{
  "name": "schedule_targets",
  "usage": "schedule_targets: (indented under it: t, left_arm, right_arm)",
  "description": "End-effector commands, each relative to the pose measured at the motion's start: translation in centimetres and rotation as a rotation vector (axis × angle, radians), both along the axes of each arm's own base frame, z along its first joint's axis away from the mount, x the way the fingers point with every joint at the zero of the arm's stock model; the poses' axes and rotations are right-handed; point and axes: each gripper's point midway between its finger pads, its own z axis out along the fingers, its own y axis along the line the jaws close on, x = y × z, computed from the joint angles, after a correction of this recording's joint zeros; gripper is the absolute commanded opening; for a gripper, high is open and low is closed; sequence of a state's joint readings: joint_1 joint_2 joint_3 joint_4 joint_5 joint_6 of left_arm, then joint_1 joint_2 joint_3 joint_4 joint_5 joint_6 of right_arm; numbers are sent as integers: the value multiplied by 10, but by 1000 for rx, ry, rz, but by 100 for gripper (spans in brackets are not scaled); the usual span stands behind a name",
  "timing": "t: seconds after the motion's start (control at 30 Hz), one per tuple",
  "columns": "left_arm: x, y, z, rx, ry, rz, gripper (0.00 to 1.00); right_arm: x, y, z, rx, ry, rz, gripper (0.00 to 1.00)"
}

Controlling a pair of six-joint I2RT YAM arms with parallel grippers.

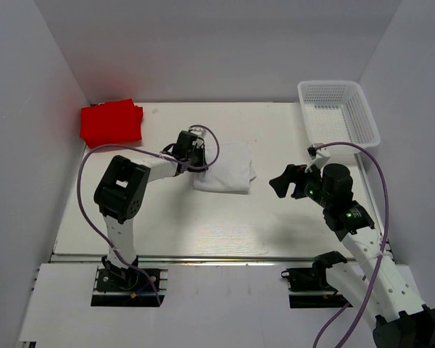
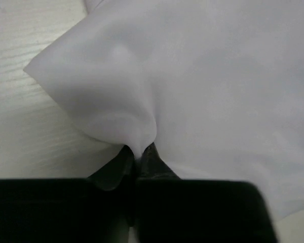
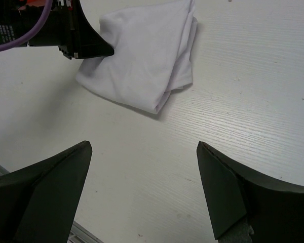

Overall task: Fold and stack the t-shirts
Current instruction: Put the neatly folded tshirt into the corner of the board with the left arm

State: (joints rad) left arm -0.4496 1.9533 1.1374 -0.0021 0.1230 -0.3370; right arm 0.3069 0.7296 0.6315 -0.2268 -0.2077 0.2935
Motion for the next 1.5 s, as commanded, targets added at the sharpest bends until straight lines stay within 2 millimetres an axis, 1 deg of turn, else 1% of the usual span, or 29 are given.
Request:
schedule_targets:
  t: [0.0,0.03,0.07,0.1,0.17,0.23,0.33,0.37,0.43,0.5,0.53,0.6,0.67,0.7,0.73,0.77,0.87,0.97,1.0,1.07,1.1,1.13,1.17,1.27,1.33,1.37,1.4,1.43,1.47]
  left_arm:
    - [-17,14,-31,153,97,22,5]
    - [-16,15,-34,166,106,27,0]
    - [-11,16,-31,181,84,17,0]
    - [-13,12,-31,186,80,0,0]
    - [-3,7,-14,171,23,-11,0]
    - [8,8,11,171,-47,-3,0]
    - [21,21,38,208,-138,33,0]
    - [28,27,61,200,-192,56,0]
    - [29,34,77,217,-248,36,0]
    - [32,40,107,250,-342,20,0]
    - [33,43,115,285,-376,-14,0]
    - [36,56,126,340,-402,-4,0]
    - [46,74,143,407,-435,20,0]
    - [45,76,145,425,-432,7,0]
    - [50,84,150,444,-443,26,0]
    - [54,91,162,467,-470,33,0]
    - [63,110,182,500,-523,60,0]
    - [78,132,206,517,-579,117,0]
    - [85,143,209,547,-583,122,0]
    - [96,148,227,554,-619,116,0]
    - [100,149,225,562,-615,95,0]
    - [105,159,240,591,-645,100,0]
    - [109,162,240,603,-648,86,0]
    - [122,177,257,641,-696,72,0]
    - [128,182,275,663,-732,78,0]
    - [133,194,273,669,-719,91,0]
    - [137,199,287,669,-737,110,0]
    - [141,202,289,674,-737,103,0]
    - [149,212,284,677,-727,112,0]
  right_arm:
    - [3,-6,15,-8,-61,-29,90]
    - [4,-8,13,-15,-62,-32,90]
    - [5,-8,14,-15,-63,-37,90]
    - [5,-9,14,-17,-63,-41,90]
    - [5,-9,13,-20,-61,-44,90]
    - [5,-9,14,-21,-67,-41,90]
    - [5,-10,13,-23,-63,-44,90]
    - [5,-10,13,-24,-65,-47,90]
    - [5,-11,14,-27,-71,-50,90]
    - [6,-13,12,-30,-67,-61,90]
    - [6,-12,12,-30,-68,-57,90]
    - [5,-12,14,-29,-70,-56,90]
    - [4,-13,15,-28,-66,-57,90]
    - [4,-13,15,-29,-65,-58,90]
    - [4,-12,16,-28,-70,-55,90]
    - [5,-13,16,-28,-71,-63,90]
    - [8,-14,15,-28,-65,-71,90]
    - [10,-13,13,-29,-53,-72,90]
    - [12,-12,16,-29,-62,-70,90]
    - [15,-12,14,-33,-55,-74,90]
    - [16,-13,16,-32,-56,-79,90]
    - [17,-10,14,-29,-51,-70,90]
    - [17,-8,14,-28,-52,-57,90]
    - [21,-6,16,-23,-57,-51,90]
    - [23,-6,15,-29,-51,-56,90]
    - [24,-6,14,-31,-50,-57,90]
    - [25,-6,13,-32,-46,-57,90]
    - [26,-6,15,-31,-52,-62,90]
    - [28,-5,14,-32,-47,-60,90]
